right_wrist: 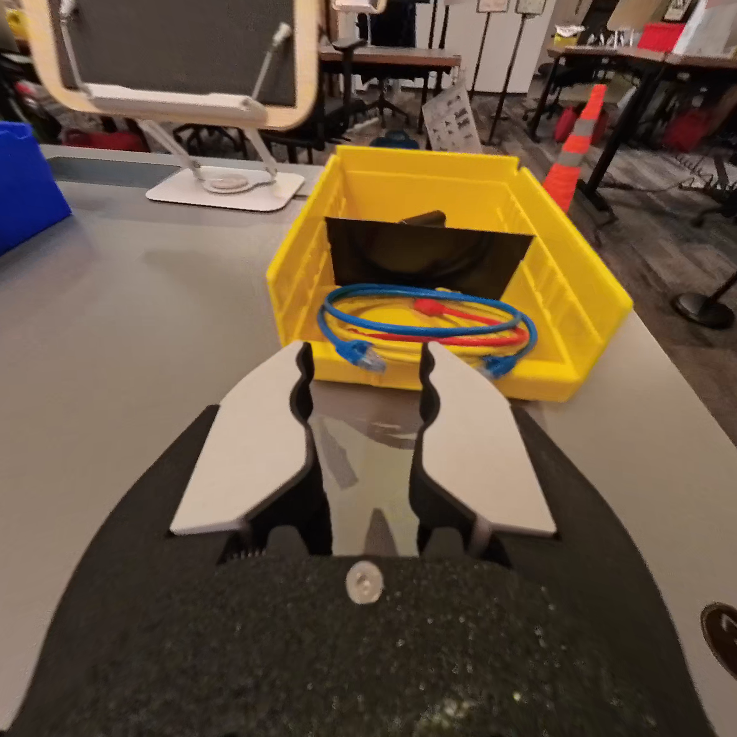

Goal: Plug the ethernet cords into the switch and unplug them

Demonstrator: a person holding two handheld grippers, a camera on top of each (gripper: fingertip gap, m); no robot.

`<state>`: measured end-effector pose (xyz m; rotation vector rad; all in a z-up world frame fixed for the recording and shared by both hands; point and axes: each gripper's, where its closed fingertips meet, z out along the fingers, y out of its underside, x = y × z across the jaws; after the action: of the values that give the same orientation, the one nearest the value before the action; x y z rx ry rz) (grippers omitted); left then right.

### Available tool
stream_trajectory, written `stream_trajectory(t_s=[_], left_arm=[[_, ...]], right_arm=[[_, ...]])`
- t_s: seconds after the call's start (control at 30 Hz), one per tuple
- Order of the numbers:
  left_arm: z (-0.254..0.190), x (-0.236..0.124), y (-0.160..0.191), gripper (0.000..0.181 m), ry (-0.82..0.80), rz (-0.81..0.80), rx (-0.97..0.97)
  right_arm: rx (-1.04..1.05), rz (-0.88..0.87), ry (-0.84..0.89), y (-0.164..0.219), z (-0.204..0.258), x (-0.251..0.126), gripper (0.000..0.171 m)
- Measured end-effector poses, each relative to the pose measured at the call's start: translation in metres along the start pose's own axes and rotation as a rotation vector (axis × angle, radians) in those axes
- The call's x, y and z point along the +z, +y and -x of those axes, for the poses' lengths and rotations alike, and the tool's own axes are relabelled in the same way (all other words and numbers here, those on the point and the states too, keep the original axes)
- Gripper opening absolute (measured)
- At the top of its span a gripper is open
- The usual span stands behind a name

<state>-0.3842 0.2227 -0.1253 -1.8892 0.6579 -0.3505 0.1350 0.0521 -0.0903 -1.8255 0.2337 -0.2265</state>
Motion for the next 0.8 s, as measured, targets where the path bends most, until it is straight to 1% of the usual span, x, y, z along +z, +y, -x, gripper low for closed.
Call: stream_trajectory(t_s=[0.07, 0.13, 0.23, 0.3, 0.37, 0.43, 0.5, 0.57, 0.63, 0.7, 0.73, 0.8], left_arm=[[0.001, -0.003, 0.003, 0.034, -0.004, 0.006, -0.011], [0.001, -0.006, 0.008, 0.036, 0.003, 0.020, -0.016], [-0.002, -0.015, 0.013, 0.040, 0.012, 0.026, -0.022], [-0.010, -0.021, 0.014, 0.043, 0.032, 0.021, -0.030], [-0.027, -0.026, 0.014, 0.043, 0.067, 0.024, -0.048], [-0.055, -0.024, 0.008, 0.044, 0.127, 0.017, -0.045], [-0.093, -0.016, -0.002, 0.043, 0.196, 0.014, -0.025], [-0.143, -0.001, -0.015, 0.043, 0.293, 0.023, 0.000], [-0.198, 0.017, -0.030, 0.043, 0.391, 0.026, 0.038], [-0.249, 0.038, -0.050, 0.043, 0.456, 0.003, 0.079], [-0.273, 0.050, -0.061, 0.043, 0.482, -0.011, 0.098], [-0.312, 0.080, -0.080, 0.043, 0.514, -0.024, 0.131]], right_arm=[[-0.032, -0.035, -0.099, -0.009, 0.035, 0.004, 0.049], [-0.002, -0.028, -0.177, -0.010, 0.067, 0.017, 0.059], [-0.008, 0.025, -0.159, -0.010, 0.081, 0.046, 0.064], [-0.011, 0.095, -0.132, -0.004, 0.083, 0.062, 0.065], [0.033, 0.149, -0.125, 0.004, 0.087, 0.073, 0.073], [0.054, 0.151, -0.193, 0.001, 0.102, 0.071, 0.075], [0.104, 0.162, -0.346, -0.002, 0.128, 0.065, 0.072], [0.105, 0.130, -0.470, -0.008, 0.150, 0.050, 0.058], [0.084, 0.049, -0.521, -0.023, 0.160, 0.026, 0.057], [0.060, -0.065, -0.527, -0.042, 0.153, -0.002, 0.059], [0.055, -0.132, -0.491, -0.052, 0.140, -0.014, 0.056], [0.073, -0.248, -0.362, -0.067, 0.096, -0.032, 0.047]])
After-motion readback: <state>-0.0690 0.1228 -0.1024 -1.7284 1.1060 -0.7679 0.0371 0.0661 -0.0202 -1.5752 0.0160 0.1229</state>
